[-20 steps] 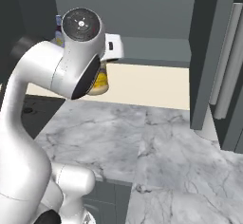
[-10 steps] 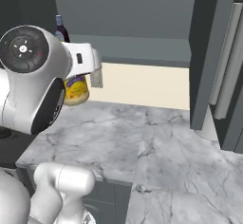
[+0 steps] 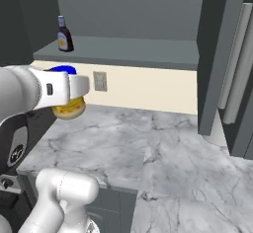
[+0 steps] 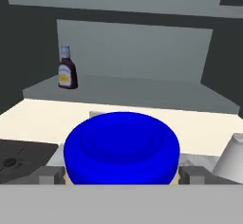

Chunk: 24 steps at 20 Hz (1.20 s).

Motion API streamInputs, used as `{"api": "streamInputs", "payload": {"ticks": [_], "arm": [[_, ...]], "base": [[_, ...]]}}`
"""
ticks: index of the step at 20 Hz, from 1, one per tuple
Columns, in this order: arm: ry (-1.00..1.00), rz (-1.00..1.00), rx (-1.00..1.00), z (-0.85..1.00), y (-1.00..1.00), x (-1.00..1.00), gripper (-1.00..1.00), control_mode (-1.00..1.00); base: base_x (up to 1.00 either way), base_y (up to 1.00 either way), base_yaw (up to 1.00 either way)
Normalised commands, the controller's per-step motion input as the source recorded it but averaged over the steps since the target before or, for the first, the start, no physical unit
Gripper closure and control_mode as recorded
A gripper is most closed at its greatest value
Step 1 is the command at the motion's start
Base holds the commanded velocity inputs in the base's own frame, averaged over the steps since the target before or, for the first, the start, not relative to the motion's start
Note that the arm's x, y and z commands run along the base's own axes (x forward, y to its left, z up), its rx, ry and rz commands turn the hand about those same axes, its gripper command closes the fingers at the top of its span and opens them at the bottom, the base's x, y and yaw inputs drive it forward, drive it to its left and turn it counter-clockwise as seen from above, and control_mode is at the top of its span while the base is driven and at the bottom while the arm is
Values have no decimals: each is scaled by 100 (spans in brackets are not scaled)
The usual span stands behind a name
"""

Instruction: Take 2 condiments from the cabinet and move them on the counter near the stove.Make sure the condiments are lined up with each other, next to each other.

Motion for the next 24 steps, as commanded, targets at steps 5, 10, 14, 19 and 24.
{"api": "streamInputs", "payload": {"ticks": [5,10,14,19,24], "arm": [[0,-8,6,0,2,-26,100,-100],[0,-4,0,0,6,-5,100,-100],[0,-1,0,0,0,0,100,-100],[0,0,0,0,0,0,100,-100],[0,0,0,0,0,-2,100,100]], "base": [[0,0,0],[0,0,0],[0,0,0],[0,0,0],[-39,2,0]]}}
